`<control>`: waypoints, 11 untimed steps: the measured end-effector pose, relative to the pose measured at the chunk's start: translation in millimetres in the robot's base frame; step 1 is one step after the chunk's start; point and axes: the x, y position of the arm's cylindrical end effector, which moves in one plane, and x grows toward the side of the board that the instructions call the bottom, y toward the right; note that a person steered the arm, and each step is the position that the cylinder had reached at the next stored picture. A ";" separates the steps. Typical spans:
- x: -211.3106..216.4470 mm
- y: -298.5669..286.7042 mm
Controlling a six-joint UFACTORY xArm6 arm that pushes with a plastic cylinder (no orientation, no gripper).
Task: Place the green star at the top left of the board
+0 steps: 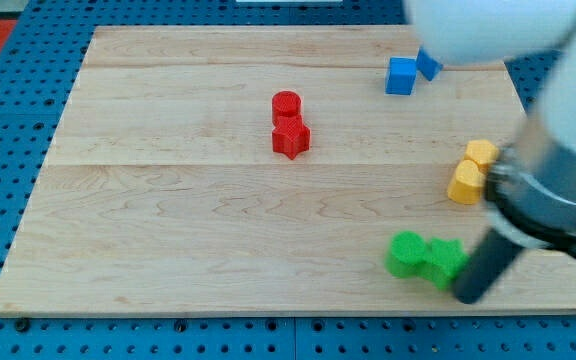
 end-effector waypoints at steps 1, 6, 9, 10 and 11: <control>-28.0 -83.0; -35.6 -61.6; -34.2 -69.6; -20.0 -71.7; -14.2 -56.2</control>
